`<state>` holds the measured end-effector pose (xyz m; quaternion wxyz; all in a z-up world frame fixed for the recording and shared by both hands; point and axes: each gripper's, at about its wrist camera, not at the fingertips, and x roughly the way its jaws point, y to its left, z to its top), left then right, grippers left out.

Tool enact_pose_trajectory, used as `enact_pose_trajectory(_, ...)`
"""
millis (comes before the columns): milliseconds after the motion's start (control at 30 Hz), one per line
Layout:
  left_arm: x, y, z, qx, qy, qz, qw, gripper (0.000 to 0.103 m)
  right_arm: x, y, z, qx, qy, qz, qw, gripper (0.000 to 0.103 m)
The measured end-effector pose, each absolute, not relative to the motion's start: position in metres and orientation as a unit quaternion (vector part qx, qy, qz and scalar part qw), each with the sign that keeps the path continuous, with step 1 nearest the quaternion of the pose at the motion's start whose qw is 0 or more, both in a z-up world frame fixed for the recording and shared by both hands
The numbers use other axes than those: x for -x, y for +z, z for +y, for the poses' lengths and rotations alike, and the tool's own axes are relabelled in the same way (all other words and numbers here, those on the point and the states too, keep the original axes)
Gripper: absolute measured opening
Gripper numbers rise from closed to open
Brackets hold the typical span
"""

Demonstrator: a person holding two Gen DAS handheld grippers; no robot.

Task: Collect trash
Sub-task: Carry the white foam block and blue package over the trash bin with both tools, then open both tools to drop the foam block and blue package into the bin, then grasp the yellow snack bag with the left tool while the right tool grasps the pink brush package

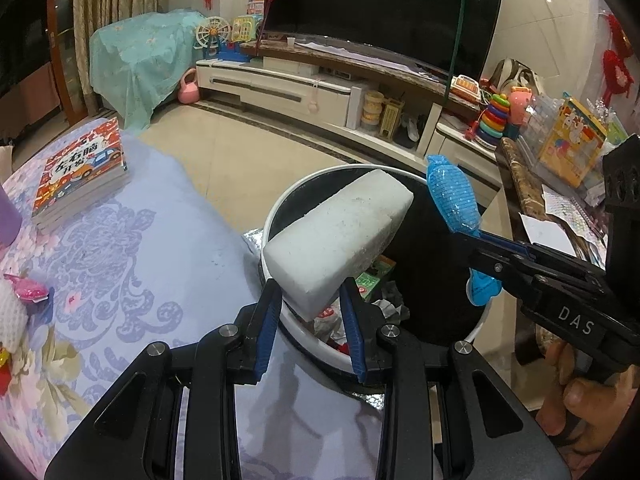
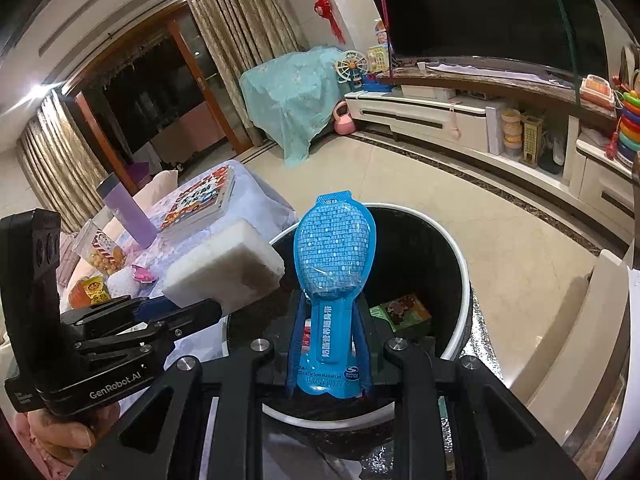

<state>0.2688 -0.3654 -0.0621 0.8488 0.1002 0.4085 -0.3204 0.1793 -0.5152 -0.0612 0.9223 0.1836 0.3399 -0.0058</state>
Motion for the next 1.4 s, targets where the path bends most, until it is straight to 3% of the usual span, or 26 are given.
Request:
enact_pose_trajectory(533, -0.274, -0.069, -0.382, -0.112, -0.322, 0.42, 0.841, 0.033, -0.188, -0.066, -0.527, -0.184, -0.012, 0.36, 0.914, 0.027)
enact_pose_trajectory(667, -0.275, -0.071, -0.38, -0.111, -0.316, 0.425, 0.841, 0.052, -0.189, -0.067, -0.531, -0.194, -0.016, 0.362, 0.912, 0.028)
enact_pose_trajectory(800, -0.275, -0.073, -0.37, -0.095, -0.312, 0.431, 0.841, 0.059, -0.184, -0.065, -0.535, -0.204, -0.016, 0.354, 0.913, 0.049)
enact_pose_trajectory(900, -0.271, -0.072, -0.356, -0.083, -0.307, 0.43, 0.845, 0.061, -0.179, -0.062, -0.537, -0.213, -0.016, 0.345, 0.914, 0.054)
enact_pose_trajectory(1033, -0.264, -0.069, -0.326, -0.063, -0.297, 0.426, 0.852, 0.065, -0.172, -0.056, -0.53, -0.224, -0.008, 0.334, 0.916, 0.085)
enact_pose_trajectory(1400, -0.242, -0.072, -0.205, 0.0, -0.219, 0.407, 0.887, 0.072, -0.162, -0.048, -0.465, -0.224, 0.051, 0.328, 0.916, 0.091)
